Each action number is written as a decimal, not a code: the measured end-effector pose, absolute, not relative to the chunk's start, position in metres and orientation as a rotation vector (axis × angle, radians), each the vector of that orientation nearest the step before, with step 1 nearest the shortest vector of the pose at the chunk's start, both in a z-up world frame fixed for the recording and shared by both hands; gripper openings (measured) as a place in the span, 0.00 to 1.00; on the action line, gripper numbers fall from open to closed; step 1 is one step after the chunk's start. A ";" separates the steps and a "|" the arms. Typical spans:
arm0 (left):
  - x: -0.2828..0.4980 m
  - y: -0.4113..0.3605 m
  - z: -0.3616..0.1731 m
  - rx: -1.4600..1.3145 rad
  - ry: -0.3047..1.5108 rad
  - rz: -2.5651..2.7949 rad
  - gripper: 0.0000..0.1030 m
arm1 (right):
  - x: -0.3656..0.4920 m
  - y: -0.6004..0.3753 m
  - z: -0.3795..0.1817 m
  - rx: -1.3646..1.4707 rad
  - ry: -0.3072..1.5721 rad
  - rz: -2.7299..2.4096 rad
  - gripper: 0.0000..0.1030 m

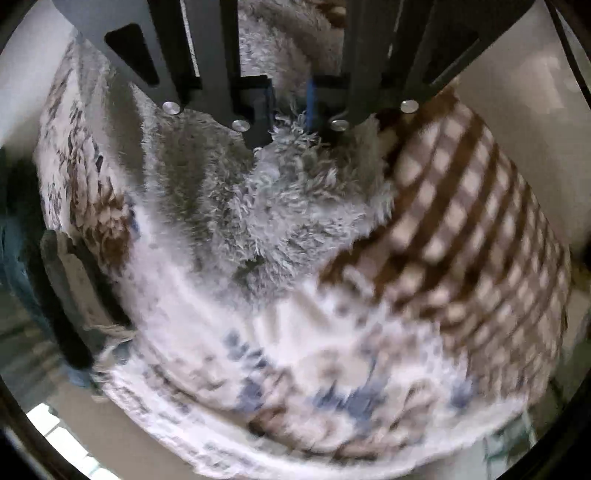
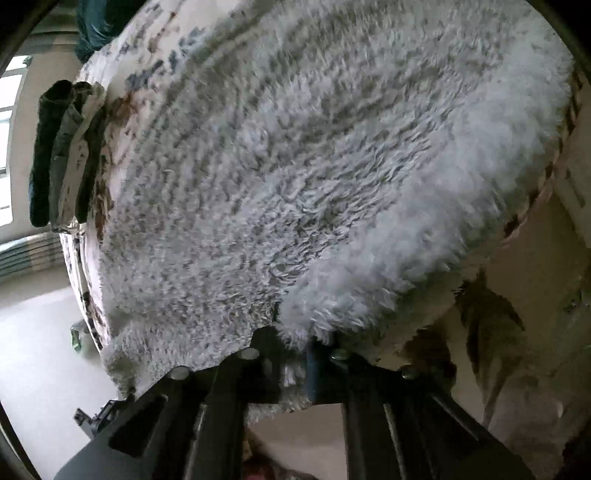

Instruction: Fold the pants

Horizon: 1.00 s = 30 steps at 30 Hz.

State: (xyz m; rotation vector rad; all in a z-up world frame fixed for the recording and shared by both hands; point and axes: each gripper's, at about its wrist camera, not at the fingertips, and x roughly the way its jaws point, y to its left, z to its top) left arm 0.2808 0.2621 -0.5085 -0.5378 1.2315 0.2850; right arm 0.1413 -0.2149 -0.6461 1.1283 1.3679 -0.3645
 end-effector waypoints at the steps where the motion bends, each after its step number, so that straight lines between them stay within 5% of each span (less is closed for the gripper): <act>1: 0.279 0.261 -0.498 -0.518 1.208 0.277 0.07 | 0.141 -0.213 -0.638 1.103 1.350 -0.357 0.08; 7: 0.264 0.275 -0.467 -0.537 1.168 0.280 0.07 | 0.133 -0.203 -0.599 1.019 1.325 -0.294 0.07; 15: 0.233 0.292 -0.521 -0.508 1.330 0.390 0.08 | 0.122 -0.192 -0.626 1.018 1.446 -0.295 0.07; 18: 0.232 0.288 -0.525 -0.522 1.388 0.416 0.15 | 0.127 -0.191 -0.649 1.033 1.522 -0.303 0.22; 20: 0.233 0.274 -0.512 -0.471 1.392 0.413 0.32 | 0.130 -0.193 -0.655 1.050 1.560 -0.287 0.69; 21: 0.235 0.263 -0.505 -0.416 1.395 0.404 0.42 | 0.129 -0.194 -0.652 1.059 1.545 -0.260 0.76; 23: 0.237 0.235 -0.488 -0.295 1.375 0.372 0.83 | 0.126 -0.199 -0.641 1.046 1.517 -0.229 0.77; 30: 0.234 0.100 -0.445 -0.066 1.288 0.157 0.89 | 0.082 -0.287 -0.588 1.087 1.317 -0.414 0.77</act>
